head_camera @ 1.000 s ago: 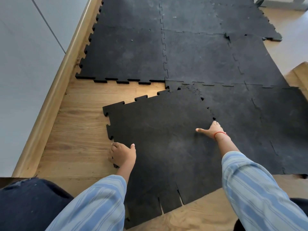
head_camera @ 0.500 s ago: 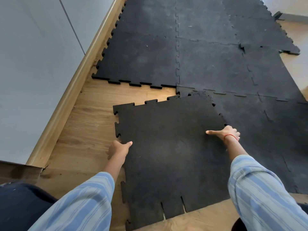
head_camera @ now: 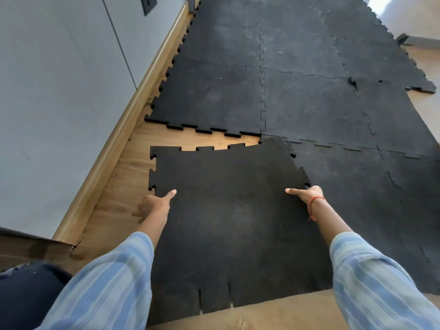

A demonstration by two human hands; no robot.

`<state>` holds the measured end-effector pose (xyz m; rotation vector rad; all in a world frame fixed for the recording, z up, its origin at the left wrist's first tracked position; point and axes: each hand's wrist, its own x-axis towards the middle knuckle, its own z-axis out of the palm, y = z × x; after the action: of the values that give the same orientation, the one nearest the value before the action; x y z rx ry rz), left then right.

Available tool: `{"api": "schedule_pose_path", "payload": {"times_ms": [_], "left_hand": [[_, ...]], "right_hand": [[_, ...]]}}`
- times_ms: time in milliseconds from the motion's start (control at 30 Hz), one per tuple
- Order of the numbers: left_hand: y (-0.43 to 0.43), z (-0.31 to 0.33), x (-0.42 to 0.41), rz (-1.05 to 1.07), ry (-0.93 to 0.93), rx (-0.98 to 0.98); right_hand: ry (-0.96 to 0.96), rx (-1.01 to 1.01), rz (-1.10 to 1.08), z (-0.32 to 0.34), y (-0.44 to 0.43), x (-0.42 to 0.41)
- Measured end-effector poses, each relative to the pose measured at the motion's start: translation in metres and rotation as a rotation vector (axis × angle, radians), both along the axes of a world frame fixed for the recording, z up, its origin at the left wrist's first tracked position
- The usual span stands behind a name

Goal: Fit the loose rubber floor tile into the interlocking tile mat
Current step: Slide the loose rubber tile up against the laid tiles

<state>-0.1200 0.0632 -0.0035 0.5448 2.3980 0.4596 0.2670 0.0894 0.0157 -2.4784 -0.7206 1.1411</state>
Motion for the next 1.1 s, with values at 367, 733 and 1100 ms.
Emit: {"api": "schedule_pose_path", "payload": {"times_ms": [367, 733, 1100], "left_hand": [[0.087, 0.026, -0.071, -0.188, -0.042, 0.098], [0.089, 0.006, -0.018, -1.007, 0.019, -0.428], [0.05, 0.013, 0.032, -1.287, 0.095, -0.617]], "right_hand": [[0.349, 0.198, -0.219, -0.001, 0.037, -0.057], [0.08, 0.024, 0.143, -0.019, 0.034, -0.116], [-0.164, -0.338, 0.578, 0.015, 0.028, -0.16]]}}
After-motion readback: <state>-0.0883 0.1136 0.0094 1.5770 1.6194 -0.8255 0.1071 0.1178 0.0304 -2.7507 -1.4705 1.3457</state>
